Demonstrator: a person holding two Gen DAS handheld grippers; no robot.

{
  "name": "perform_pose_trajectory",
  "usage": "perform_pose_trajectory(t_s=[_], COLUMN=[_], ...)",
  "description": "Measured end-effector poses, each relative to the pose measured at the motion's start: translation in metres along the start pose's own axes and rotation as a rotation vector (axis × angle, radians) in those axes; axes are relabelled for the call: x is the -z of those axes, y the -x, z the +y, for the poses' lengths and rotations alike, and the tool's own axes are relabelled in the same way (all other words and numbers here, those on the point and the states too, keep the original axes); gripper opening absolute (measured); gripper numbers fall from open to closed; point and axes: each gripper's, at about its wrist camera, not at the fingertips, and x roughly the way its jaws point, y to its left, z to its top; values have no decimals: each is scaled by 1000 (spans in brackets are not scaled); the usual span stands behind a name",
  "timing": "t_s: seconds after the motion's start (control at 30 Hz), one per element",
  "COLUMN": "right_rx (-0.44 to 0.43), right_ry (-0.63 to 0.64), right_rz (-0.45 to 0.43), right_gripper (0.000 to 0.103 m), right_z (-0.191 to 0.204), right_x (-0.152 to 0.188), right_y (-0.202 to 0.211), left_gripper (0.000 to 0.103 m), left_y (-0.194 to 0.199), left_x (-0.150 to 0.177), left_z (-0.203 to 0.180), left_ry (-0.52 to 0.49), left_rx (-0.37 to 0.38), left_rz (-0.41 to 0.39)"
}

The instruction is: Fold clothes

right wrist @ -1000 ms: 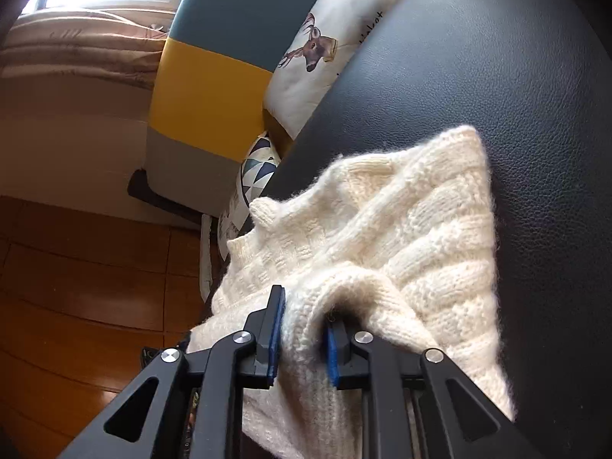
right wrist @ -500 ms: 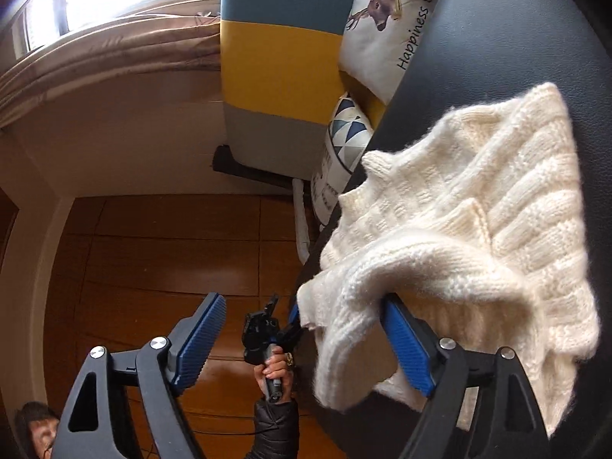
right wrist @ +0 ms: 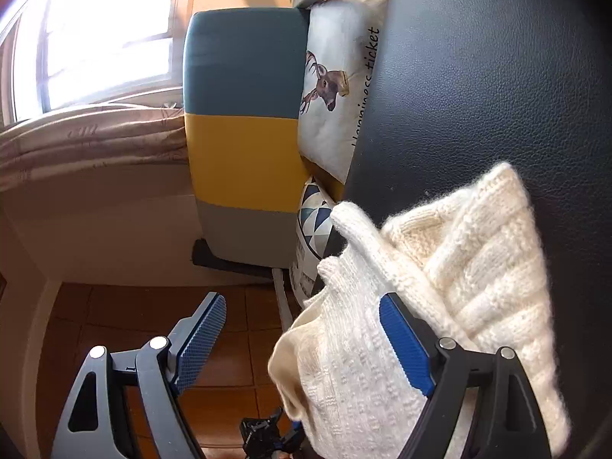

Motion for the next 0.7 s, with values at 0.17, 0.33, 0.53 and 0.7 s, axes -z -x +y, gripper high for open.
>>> perform_pose_trajectory(t_s=[0.17,0.33,0.53,0.7], right_rx=[315,568,823,868], right_ry=[387,757,838,862], right_rz=[29,136,242,324], right_gripper=[85,85,86,86], right_z=[42,53,15,-3], right_x=[25,69,82,101], right_y=[24,20,-9,6], left_gripper=[50,50,52,49], left_y=[5,-14,-24,-7], left_x=[-1,17,36,67], left_z=[1,-21,-26,-20], left_ry=[-56,-239,-294,-299], left_rx=[-110,-219,-318,-345], left_rz=[-43,7,30,57])
